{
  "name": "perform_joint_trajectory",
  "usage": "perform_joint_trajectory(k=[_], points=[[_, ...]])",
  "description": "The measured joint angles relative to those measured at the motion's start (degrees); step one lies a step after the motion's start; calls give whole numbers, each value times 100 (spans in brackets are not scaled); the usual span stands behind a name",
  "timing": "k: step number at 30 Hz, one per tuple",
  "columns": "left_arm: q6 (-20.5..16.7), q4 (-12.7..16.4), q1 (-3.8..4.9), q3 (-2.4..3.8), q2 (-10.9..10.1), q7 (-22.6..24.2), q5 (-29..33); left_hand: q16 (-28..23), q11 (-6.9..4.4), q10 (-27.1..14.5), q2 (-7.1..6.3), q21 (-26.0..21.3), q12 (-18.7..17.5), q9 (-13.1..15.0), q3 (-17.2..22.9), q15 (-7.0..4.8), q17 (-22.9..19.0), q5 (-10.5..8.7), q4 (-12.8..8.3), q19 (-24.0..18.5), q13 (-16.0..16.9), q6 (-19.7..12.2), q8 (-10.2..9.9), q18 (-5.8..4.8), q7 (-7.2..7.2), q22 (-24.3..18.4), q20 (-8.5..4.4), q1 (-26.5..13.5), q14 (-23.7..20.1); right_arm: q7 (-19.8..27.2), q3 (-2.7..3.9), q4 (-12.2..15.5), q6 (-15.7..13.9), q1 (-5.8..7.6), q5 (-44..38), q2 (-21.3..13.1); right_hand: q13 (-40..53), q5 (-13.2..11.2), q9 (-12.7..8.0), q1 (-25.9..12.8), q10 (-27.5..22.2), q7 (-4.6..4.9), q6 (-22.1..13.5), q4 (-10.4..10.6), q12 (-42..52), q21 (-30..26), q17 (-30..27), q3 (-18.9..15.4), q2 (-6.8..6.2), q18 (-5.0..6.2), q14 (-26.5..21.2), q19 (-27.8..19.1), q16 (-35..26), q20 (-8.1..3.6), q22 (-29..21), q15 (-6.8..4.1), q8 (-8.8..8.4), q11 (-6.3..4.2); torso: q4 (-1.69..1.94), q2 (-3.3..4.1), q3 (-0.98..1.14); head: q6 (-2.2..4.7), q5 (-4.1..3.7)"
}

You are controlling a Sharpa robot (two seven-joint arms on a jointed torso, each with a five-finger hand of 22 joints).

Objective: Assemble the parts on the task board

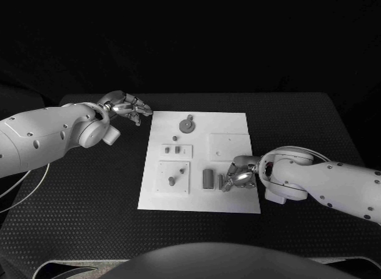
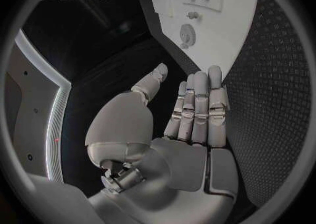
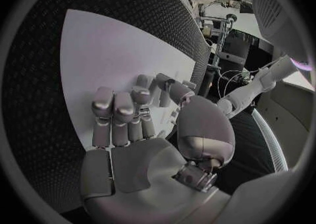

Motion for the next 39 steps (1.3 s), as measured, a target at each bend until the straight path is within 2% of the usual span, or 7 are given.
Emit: perform_joint_trajectory(k=[13, 23, 39], points=[[1, 0, 0, 0, -1, -1, 0, 0, 0, 0, 0, 0, 0, 0, 0, 0, -1, 0, 0, -1, 5, 0, 0, 0, 0, -1, 1, 0, 0, -88, -2, -64, 6, 3, -66, 92, 0, 0, 9, 44, 0, -8, 11, -34, 0, 31, 5, 0, 46, 35, 18, 0, 0, 1, 5, -16, 0, 0, 3, -2, -5, 0, -13], [2, 1, 0, 0, -9, -5, 0, 0, 0, 0, 0, 0, 0, 0, 0, 0, 4, 0, 0, -2, 4, 0, 0, 0, 0, 4, 2, 0, 0, -112, -3, -87, 38, 5, -46, 98, 1, 0, 11, 7, 0, 8, 32, -120, 0, 31, 11, -38, 144, 40, 19, -18, 0, -15, 13, -16, 29, 0, 6, -3, -9, 0, -14], [4, 2, -3, 0, -8, -10, -2, 0, 0, 0, 0, 0, 0, -5, 0, 0, 3, 0, 0, -10, 9, 0, 0, 0, 0, 3, 10, 0, 0, 59, -9, -131, 11, -22, 37, 83, -5, 0, 17, -8, 0, 0, 39, -120, 0, 32, 10, -38, 160, 41, 18, -23, 0, -18, 12, -13, 33, 1, 3, -2, -7, 0, -2]])
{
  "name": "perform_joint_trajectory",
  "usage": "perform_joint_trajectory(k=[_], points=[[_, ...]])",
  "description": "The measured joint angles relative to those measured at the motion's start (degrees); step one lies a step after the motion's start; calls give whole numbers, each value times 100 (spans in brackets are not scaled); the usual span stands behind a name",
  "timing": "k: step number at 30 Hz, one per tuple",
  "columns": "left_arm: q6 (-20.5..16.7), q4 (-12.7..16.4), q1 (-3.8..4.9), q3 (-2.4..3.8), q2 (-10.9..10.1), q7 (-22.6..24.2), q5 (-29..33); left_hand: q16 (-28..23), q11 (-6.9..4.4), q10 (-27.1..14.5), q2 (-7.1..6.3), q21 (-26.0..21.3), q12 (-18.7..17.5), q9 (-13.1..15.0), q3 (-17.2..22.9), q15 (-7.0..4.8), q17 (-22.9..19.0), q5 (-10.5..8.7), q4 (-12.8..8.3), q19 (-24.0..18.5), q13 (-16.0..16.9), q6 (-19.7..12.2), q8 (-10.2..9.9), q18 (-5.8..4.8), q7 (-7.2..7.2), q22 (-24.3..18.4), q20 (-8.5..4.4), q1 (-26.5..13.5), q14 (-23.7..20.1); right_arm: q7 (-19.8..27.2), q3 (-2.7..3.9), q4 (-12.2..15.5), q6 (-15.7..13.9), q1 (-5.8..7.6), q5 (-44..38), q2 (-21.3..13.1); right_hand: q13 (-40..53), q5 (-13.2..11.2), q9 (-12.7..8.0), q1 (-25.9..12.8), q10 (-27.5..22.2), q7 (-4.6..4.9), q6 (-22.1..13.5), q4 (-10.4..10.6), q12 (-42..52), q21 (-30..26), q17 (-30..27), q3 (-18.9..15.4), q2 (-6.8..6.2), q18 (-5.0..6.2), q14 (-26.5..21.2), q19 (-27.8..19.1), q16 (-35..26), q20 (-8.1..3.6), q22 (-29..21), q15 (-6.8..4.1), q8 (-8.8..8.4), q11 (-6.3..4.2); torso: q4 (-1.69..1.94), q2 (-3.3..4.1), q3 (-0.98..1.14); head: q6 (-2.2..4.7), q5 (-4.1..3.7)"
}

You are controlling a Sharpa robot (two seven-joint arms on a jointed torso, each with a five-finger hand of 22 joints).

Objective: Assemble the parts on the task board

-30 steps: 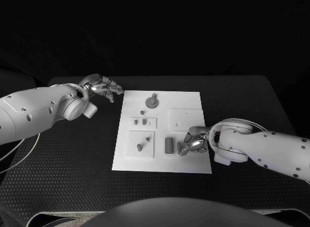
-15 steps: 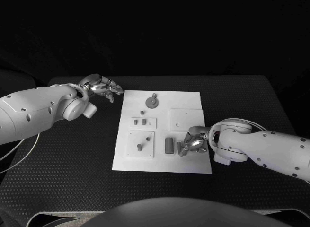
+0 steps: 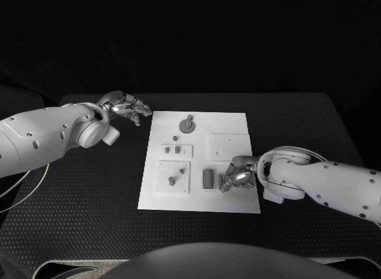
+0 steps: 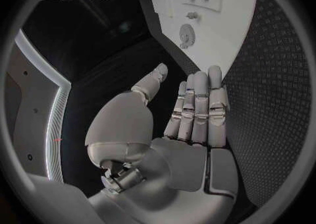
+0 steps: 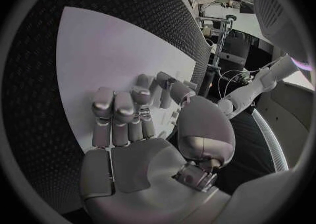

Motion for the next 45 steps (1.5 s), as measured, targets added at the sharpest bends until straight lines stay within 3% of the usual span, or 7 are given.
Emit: perform_joint_trajectory(k=[7, 10, 15, 20, 32, 39, 45], points=[[0, 3, 2, 0, -4, -2, 0, 0, 0, 0, 0, 0, 0, 0, 0, 0, -1, 0, 0, 0, -1, 0, 0, 0, 0, 5, 0, 0, 0, 0, 3, -41, 25, 1, 37, 30, 0, 0, 5, -57, 21, -8, 7, -58, 0, 0, 0, 39, 183, 1, -13, 0, 0, 0, 2, -12, 2, -21, 0, 0, 0, 0, 0], [0, 3, 2, 0, -6, -4, 0, 0, 0, 0, 0, 0, 0, 0, 0, 0, -1, 0, 0, 0, -1, 0, 0, 0, 0, 5, 0, 0, 0, -4, 5, -64, 63, -2, 47, 50, 0, -15, 8, 0, 21, -11, 11, -213, 0, 0, -1, 45, 427, 1, -13, 0, 0, 1, 14, -12, 36, -21, 0, 0, 0, 0, -3], [0, 4, 3, 0, -7, -6, 0, 0, 0, 0, 0, 0, 0, 0, 0, 0, -1, 0, 0, 0, -1, 0, 0, 0, 0, 5, 0, 0, 0, -21, 14, -103, 122, -3, 47, 83, 1, -47, 17, 58, 61, -6, 50, -423, 23, 1, -1, 118, 648, 1, -13, 10, 0, 9, 22, -12, 49, -22, 0, 0, -1, 0, -4], [1, 10, 3, 0, -7, -9, 0, 0, 0, 0, 0, 0, 0, 0, 0, 0, 0, 0, 0, -1, -1, 0, 0, 0, 0, 5, 1, 0, 0, -47, 31, -151, 186, -3, 83, 118, 1, -50, 25, 19, 61, -10, 59, -490, 22, 25, -1, 173, 744, 1, -13, 12, 0, 9, 30, -12, 27, -21, 0, 0, -1, 0, -4], [1, 15, 2, 0, -13, -13, -1, 0, 0, 0, 0, -21, 0, 1, 0, 0, 3, 0, 0, -1, 4, 0, 0, 0, 0, 4, 1, 0, 0, -48, 37, -161, 226, 0, 126, 114, 1, -40, 25, 23, 82, -14, 62, -513, 22, 25, -1, 181, 742, 1, -12, 6, 0, 4, 35, -10, 27, -42, 0, 1, -1, 0, -2], [0, 13, 1, 0, -15, -14, -2, 0, 0, 0, 0, -21, 0, 1, 0, 0, 3, 0, 0, -1, 4, 0, 0, 1, 0, 9, 1, 0, 0, 32, 27, -50, 182, -23, 144, -14, -8, -16, 22, 247, 81, -16, 60, -456, 22, 24, -2, 93, 591, 2, -21, -2, 0, 1, 31, -1, -9, -42, 2, 1, 1, 0, 8], [-2, 14, 2, 0, -19, -14, -2, 0, 0, 0, 0, -21, 0, 1, 0, 0, 2, 0, 0, -1, 3, 0, 0, 0, 0, 9, 2, 0, 0, 41, -4, 97, 132, 35, 132, -315, -17, 0, -5, 180, 27, 21, -32, -351, 22, -3, -22, 51, 57, 5, -31, -12, -35, 9, -16, 7, -89, 12, -2, -1, 9, 0, 13]])
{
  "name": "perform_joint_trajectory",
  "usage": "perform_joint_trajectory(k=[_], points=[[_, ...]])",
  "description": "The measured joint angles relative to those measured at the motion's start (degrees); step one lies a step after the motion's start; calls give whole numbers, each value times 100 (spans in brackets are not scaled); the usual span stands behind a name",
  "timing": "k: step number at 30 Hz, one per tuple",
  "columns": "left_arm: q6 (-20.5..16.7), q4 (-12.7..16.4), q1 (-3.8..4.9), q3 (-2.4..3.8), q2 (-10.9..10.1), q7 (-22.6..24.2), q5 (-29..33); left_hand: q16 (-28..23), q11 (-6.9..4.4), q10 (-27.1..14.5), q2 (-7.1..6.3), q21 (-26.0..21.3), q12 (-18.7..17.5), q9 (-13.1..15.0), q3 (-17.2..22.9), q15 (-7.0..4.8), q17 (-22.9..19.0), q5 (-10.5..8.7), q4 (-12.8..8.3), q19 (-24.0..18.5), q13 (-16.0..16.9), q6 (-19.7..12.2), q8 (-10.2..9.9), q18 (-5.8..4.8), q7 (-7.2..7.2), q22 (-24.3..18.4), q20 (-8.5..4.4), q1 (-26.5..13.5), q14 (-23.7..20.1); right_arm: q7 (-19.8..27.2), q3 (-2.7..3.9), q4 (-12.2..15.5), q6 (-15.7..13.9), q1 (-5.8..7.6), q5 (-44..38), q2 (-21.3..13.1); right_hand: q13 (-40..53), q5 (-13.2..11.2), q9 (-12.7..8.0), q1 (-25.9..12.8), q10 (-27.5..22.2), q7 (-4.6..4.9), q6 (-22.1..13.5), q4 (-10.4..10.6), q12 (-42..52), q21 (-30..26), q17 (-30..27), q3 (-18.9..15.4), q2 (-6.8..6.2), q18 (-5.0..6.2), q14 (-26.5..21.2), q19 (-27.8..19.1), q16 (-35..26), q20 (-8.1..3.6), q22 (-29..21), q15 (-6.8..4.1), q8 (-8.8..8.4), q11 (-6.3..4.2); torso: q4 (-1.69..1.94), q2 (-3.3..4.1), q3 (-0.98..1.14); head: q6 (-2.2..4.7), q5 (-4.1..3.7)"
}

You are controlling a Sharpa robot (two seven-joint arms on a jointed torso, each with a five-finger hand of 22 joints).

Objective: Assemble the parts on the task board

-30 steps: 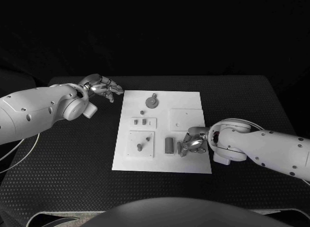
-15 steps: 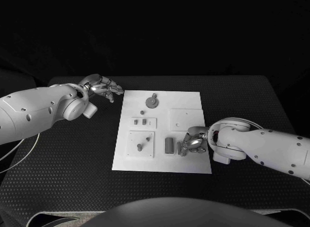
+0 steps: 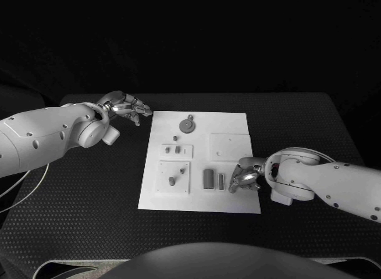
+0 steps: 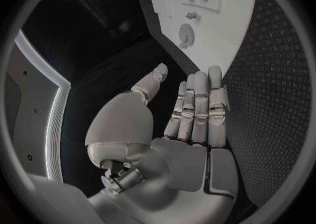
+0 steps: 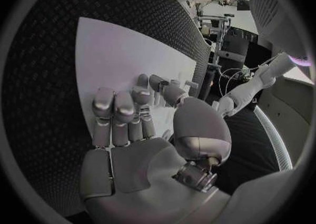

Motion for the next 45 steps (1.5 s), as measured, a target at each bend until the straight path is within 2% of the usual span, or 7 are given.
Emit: perform_joint_trajectory(k=[6, 11, 17, 25, 34, 37, 45], points=[[-5, -9, 1, 0, 13, 0, 8, 0, 0, 0, 0, 0, 0, 0, 0, 0, -1, 0, 0, 13, -1, 0, 0, 0, 0, 0, -12, 0, 0, 80, 63, 127, -83, 126, -11, -178, 37, 0, -20, -20, -40, 8, -59, 352, 0, -17, 0, 37, -468, 2, -11, -1, 0, 1, -24, 9, -44, 39, -8, -8, 2, 0, -12], [-20, 25, -1, 0, 4, 27, 71, 0, 0, 0, 0, 0, 0, 0, 0, 0, -1, 0, 0, 21, 5, 0, 0, 0, 0, -1, -5, 0, 0, 424, 207, 45, -299, 175, 34, -225, 59, 0, -43, 4, -104, 31, -239, 480, 0, -51, 0, 28, -592, 3, -26, -9, -22, 9, -35, 24, -134, 103, -14, -15, 15, 0, -8], [-51, 102, -1, 11, -37, 171, 295, 0, -5, 57, 29, 0, 0, 0, 28, 0, -1, 0, 11, 21, 24, 3, 32, 1, 3, -1, -4, -30, 0, 1316, 293, -466, -873, 245, 367, -96, 60, 0, -14, 224, -271, 82, -318, 340, 0, -179, -53, 4, -382, 3, -132, -95, -193, 12, -89, 89, -164, 144, -44, -35, 23, 66, -7], [-116, 60, 78, 31, 31, 526, 745, -464, -14, 171, 174, -320, 42, 7, 129, -37, -190, 0, -10, -127, 66, 145, 96, 3, -57, -199, -6, -112, -55, 2807, 804, -2094, -1640, 270, 1375, 568, -174, 0, 22, 323, -671, 229, -606, 18, -358, -563, -257, -2, -19, 3, -531, -475, -706, 147, -245, 174, -199, 232, -101, -168, 55, 478, 12], [-191, -357, 174, 90, 309, 804, 1159, -2015, 212, -235, 201, -1065, -127, 1, 269, 502, -664, 0, -16, -957, -180, 35, 91, 118, 2, -981, 452, -139, -640, 3741, 1362, -3482, -1842, 178, 2355, 1319, -1892, -4, -51, 118, -1880, 732, -1435, -62, -2113, -1948, -1112, -104, 205, 27, -1992, -1957, -2463, 827, -867, 859, -454, 772, -177, -355, 95, 960, 46], [-194, -591, 180, 133, 571, 887, 1280, -2426, 262, -544, 201, -1065, -127, -28, 269, 675, -778, 0, -16, -1358, -351, -105, 29, 58, -16, -1208, 631, -139, -970, 3920, 1551, -3763, -1820, 93, 2603, 1429, -2913, -5, -142, 151, -1906, 762, -1609, -136, -2920, -2529, -1587, -466, 348, 127, -2203, -2312, -3378, 1078, -1250, 1167, -470, 944, -185, -421, 105, 1105, 61], [-193, -1034, 172, 148, 979, 1004, 1479, -3068, 267, -1133, 164, -1066, -127, -48, 221, 970, -1010, 0, -17, -1765, -731, -371, -83, 46, -80, -1675, 936, -258, -1465, 4116, 1728, -4156, -1528, -142, 3034, 1695, -4137, -5, -389, 68, -2069, 721, -1937, -99, -4004, -3421, -2208, -535, 508, -63, -2899, -3122, -4880, 1415, -1790, 1706, -563, 1230, -176, -577, 129, 1456, 120]])
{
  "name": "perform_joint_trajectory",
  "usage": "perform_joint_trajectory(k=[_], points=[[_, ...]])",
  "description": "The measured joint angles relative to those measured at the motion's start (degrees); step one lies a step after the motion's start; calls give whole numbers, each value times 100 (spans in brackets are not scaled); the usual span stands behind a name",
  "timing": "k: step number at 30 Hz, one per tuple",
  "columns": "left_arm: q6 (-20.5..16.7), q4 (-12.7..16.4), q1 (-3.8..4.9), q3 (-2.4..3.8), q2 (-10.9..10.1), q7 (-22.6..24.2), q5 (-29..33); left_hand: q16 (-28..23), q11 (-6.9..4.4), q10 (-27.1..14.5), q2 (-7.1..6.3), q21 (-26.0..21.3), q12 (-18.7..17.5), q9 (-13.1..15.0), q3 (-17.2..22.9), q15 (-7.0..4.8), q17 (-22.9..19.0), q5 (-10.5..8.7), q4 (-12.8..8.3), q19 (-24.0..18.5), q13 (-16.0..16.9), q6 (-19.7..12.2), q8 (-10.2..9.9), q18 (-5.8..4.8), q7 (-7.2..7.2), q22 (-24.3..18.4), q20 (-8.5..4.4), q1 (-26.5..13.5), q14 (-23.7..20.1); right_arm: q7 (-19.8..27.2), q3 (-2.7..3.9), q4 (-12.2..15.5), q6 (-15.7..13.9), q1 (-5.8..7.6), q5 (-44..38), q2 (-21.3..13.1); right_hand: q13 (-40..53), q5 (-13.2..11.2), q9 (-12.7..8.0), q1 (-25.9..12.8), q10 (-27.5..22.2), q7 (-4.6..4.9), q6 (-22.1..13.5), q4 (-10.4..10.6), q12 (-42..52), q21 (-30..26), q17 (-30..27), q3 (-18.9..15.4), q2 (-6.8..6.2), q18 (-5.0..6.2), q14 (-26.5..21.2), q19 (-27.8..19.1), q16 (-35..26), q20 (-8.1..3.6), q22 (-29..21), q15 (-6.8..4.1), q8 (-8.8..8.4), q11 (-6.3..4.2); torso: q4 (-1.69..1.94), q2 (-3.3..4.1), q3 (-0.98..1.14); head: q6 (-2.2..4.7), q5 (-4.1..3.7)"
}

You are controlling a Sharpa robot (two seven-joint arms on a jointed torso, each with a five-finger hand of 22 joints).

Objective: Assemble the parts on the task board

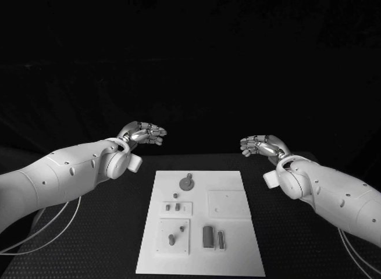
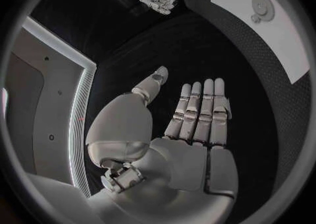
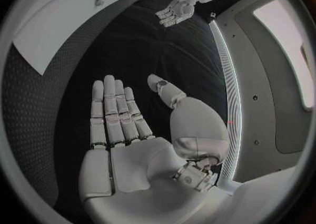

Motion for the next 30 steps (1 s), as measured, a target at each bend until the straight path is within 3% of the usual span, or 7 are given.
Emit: perform_joint_trajectory(k=[3, 5, 10, 14, 16, 21, 30], points=[[9, -19, -11, 0, 49, 28, 52, -105, -6, -62, 13, 0, 0, 0, -15, 53, -50, 0, 15, -152, -83, -50, 0, 0, -9, -136, 51, -26, -53, 48, 44, -5, 77, -4, 102, 13, -308, 0, -71, 0, -48, -2, -59, 0, -276, -519, -263, 0, 0, -44, -494, -422, -501, 139, -332, 206, 0, 48, -5, -31, 10, 93, 24], [13, -25, -21, -1, 60, 38, 65, -270, -56, -401, 33, -9, -13, -145, -192, -16, -170, -26, 110, -448, -153, -335, -116, 0, -66, -485, 25, -144, -325, 64, 51, -4, 100, -3, 138, 18, -510, -100, -276, -226, -330, -32, -317, 78, -429, -836, -518, -217, 53, -134, -830, -693, -735, 119, -722, 181, -35, 12, -10, -42, 16, 138, 32], [-17, 78, -60, 22, 22, 27, 64, -1616, -520, -3101, 251, -204, -217, -1366, -1537, -572, -1136, -198, 951, -2761, -641, -2556, -986, -85, -545, -3155, -235, -2899, -2427, 51, 13, 93, 63, -9, 152, -36, -1430, -988, -1955, -2814, -2928, -597, -2463, 902, -1084, -2422, -2138, -1946, 134, -689, -2856, -2090, -1787, -477, -3405, -436, -609, -540, 9, -59, 7, 119, -10], [-161, 444, -197, 85, -46, 42, 111, -2168, -707, -4209, 342, -271, -280, -1871, -2084, -803, -1533, -248, 1298, -3712, -842, -3468, -1339, -124, -742, -4263, -341, -4317, -3292, 59, -79, 459, -67, -30, 253, -188, -1793, -1350, -2639, -3850, -3983, -850, -3331, 1239, -1340, -3052, -2793, -2648, 163, -822, -3674, -2649, -2205, -728, -4494, -681, -849, -763, 70, -144, -20, 113, -138], [-281, 677, -280, 129, -88, 72, 153, -2321, -761, -4521, 367, -288, -314, -2012, -2237, -867, -1645, -251, 1396, -3978, -897, -3723, -1439, -124, -799, -4573, -370, -4719, -3536, 80, -134, 690, -170, -37, 337, -279, -1894, -1445, -2825, -4132, -4270, -920, -3565, 1331, -1411, -3223, -2971, -2838, 168, -927, -3896, -2804, -2318, -791, -4790, -748, -914, -824, 129, -211, -45, 112, -235], [-808, 1475, -580, 270, -256, 216, 337, -2565, -846, -5008, 406, -313, -340, -2235, -2464, -968, -1820, -283, 1564, -4394, -985, -4120, -1592, -211, -885, -5060, -419, -5354, -3913, 203, -320, 1511, -601, -51, 706, -588, -2056, -1606, -3131, -4592, -4742, -1026, -3951, 1496, -1500, -3504, -3263, -3138, 176, -932, -4259, -3046, -2503, -910, -5276, -857, -1013, -920, 250, -372, -101, 109, -422], [-2096, 2913, -1099, 496, -511, 637, 835, -2724, -906, -5343, 433, -343, -343, -2389, -2638, -1043, -1944, -311, 1659, -4686, -1044, -4390, -1691, -210, -951, -5412, -451, -5784, -4176, 570, -691, 3118, -1750, -127, 1693, -1224, -2168, -1706, -3348, -4899, -5065, -1111, -4212, 1589, -1589, -3689, -3468, -3357, 178, -1018, -4503, -3202, -2620, -987, -5620, -939, -1078, -997, 330, -474, -133, 109, -508]])
